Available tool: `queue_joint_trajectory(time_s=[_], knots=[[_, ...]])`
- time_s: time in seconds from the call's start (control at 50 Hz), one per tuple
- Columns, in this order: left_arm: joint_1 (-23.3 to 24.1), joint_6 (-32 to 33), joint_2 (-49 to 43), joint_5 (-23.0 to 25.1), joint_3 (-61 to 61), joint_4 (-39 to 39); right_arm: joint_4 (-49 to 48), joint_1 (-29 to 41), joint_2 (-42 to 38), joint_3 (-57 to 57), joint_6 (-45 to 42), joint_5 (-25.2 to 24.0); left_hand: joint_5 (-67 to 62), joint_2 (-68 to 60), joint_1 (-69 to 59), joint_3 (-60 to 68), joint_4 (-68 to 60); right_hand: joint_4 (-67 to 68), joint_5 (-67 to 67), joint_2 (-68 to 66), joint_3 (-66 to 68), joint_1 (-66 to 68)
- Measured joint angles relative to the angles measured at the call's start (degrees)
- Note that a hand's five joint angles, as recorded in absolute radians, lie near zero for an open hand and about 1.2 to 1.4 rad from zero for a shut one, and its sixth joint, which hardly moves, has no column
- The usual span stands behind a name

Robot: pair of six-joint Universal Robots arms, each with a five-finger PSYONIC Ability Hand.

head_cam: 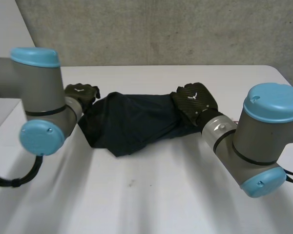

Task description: Fold the shorts.

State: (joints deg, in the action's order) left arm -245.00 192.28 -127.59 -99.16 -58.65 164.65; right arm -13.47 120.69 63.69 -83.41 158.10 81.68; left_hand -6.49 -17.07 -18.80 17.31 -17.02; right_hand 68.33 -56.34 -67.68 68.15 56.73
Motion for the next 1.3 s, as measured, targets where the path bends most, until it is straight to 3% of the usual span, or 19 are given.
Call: queue_joint_trajectory(time_s=[0.16, 0.3, 0.52, 0.74, 0.8, 0.84, 1.06, 1.12, 1.14, 1.16, 1.3], knots=[[2.0, -12.9, 20.3, -8.4, -19.3, 0.2, 2.4, 1.3, 0.6, 3.2, 2.8, 3.0, 1.5, 1.7, 2.8, -1.8, 1.4, 0.0, 0.0, 0.0, 0.0, 0.0], [4.6, -15.8, 26.8, -8.5, -32.5, 3.5, 4.1, 1.5, 2.7, 4.7, 6.6, 3.1, -0.4, 0.1, 2.4, -1.0, 0.5, 0.0, 0.0, 0.0, 0.0, 0.0], [9.0, -15.9, 21.5, -7.2, -40.4, 19.2, 7.8, 3.4, 7.9, 4.3, 8.4, 2.6, 2.4, 2.4, 3.3, -2.5, 2.3, 0.0, 0.0, 0.0, 0.0, 0.0], [8.8, -18.7, 10.6, -4.9, -33.7, 23.3, 8.2, 4.4, 13.8, 1.5, 9.1, 2.7, 2.5, 2.7, 3.4, -2.6, 2.5, 0.0, 0.0, 0.0, 0.0, 0.0], [8.7, -20.7, 9.0, -3.7, -32.0, 23.2, 8.2, 4.4, 14.5, 1.4, 10.2, 2.8, -1.5, -1.3, 0.1, 0.9, -1.0, 0.0, 0.0, 0.0, 0.0, 0.0], [8.5, -23.1, 7.1, -2.7, -29.7, 23.1, 8.2, 4.4, 15.2, 1.3, 11.7, 2.8, -10.9, -10.3, -9.7, 9.8, -10.3, 0.0, 0.0, 0.0, 0.0, 0.0], [8.4, -27.0, 2.0, 1.2, -22.8, 23.1, 8.1, 4.3, 15.9, 1.3, 12.8, 2.9, -14.9, -14.1, -12.0, 13.8, -14.4, 0.0, 0.0, 0.0, 0.0, 0.0], [8.3, -27.9, 1.2, 3.6, -21.8, 23.1, 8.0, 4.1, 15.9, 1.5, 12.8, 2.9, -30.6, -30.4, -30.6, 30.0, -30.5, 0.0, 0.0, 0.0, 0.0, 0.0], [8.3, -28.2, 1.0, 4.6, -21.4, 23.0, 8.0, 4.0, 15.9, 1.6, 12.7, 2.9, -30.6, -30.4, -30.6, 30.0, -30.5, 0.0, 0.0, 0.0, 0.0, 0.0], [8.3, -28.4, 0.9, 5.3, -21.1, 22.9, 8.0, 3.9, 15.9, 1.7, 12.7, 3.0, -44.7, -45.3, -44.1, 44.2, -44.8, 0.0, 0.0, 0.0, 0.0, 0.0], [7.0, -26.9, 4.2, 6.7, -19.7, 19.0, 8.5, 2.9, 15.8, 3.8, 11.1, 2.6, -49.4, -51.0, -46.1, 50.6, -51.2, 0.0, 0.0, 0.0, 0.0, 0.0]])
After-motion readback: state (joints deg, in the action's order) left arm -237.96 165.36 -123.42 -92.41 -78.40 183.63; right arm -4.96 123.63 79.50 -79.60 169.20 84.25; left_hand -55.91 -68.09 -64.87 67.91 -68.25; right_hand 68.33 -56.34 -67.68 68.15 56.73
